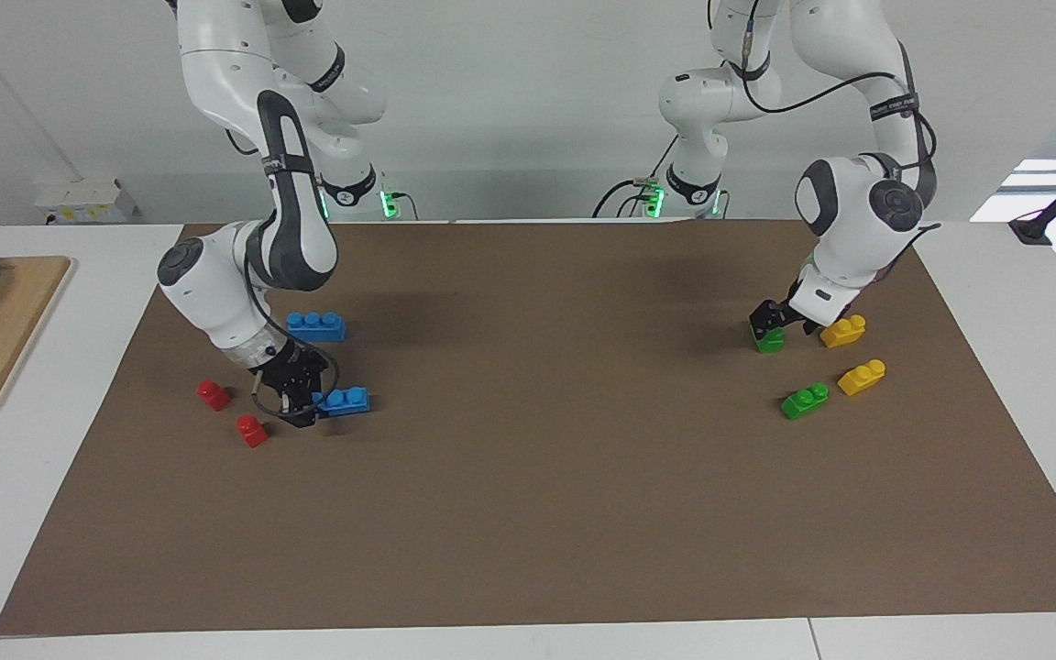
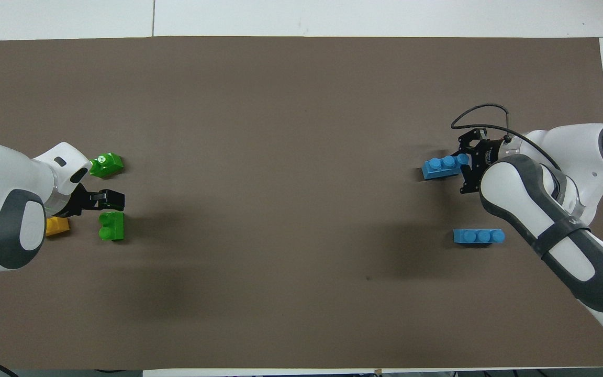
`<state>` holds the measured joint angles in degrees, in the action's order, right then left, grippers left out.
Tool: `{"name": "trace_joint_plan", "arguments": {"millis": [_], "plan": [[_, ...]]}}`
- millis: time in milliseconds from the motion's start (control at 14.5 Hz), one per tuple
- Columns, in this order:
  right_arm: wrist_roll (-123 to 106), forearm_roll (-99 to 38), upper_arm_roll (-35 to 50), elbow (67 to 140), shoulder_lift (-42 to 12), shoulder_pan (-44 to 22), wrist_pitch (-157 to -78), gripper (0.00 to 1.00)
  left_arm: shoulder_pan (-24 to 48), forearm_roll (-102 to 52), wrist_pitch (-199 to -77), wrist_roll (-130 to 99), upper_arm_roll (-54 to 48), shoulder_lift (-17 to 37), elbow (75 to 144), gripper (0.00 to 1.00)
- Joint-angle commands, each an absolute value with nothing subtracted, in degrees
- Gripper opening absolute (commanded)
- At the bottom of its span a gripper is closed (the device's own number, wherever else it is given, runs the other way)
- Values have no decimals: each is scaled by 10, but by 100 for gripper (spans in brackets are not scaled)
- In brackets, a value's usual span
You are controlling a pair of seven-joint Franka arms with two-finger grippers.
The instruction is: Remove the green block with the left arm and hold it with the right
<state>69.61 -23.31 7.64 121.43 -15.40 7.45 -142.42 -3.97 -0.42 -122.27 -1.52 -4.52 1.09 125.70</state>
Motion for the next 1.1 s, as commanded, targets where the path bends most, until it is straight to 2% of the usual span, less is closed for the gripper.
{"name": "trace_joint_plan", "arguments": {"millis": [0, 621, 690, 759, 828, 897, 1034], "plan": [[697, -232, 80, 1234, -135, 75, -1435, 0, -36, 6, -1174, -27, -45, -3, 1229, 100], [696, -232, 80, 1245, -134, 74, -1448, 0, -34, 6, -1057, -25, -46, -9, 1122, 100], [698, -232, 80, 1245, -134, 74, -1448, 5, -34, 6, -1034, -25, -47, -6, 1101, 100], [697, -232, 80, 1244, -134, 74, -1447, 52, -34, 5, -1020, -25, -47, -7, 1090, 100], [698, -232, 80, 1243, -134, 74, -1445, 81, -34, 5, -1007, -25, -47, -11, 1080, 100], [698, -232, 80, 1242, -134, 74, -1443, 96, -33, 5, -994, -25, -48, -13, 1072, 100], [698, -232, 80, 1240, -134, 74, -1437, 99, -33, 5, -965, -25, -49, -11, 1034, 100]]}}
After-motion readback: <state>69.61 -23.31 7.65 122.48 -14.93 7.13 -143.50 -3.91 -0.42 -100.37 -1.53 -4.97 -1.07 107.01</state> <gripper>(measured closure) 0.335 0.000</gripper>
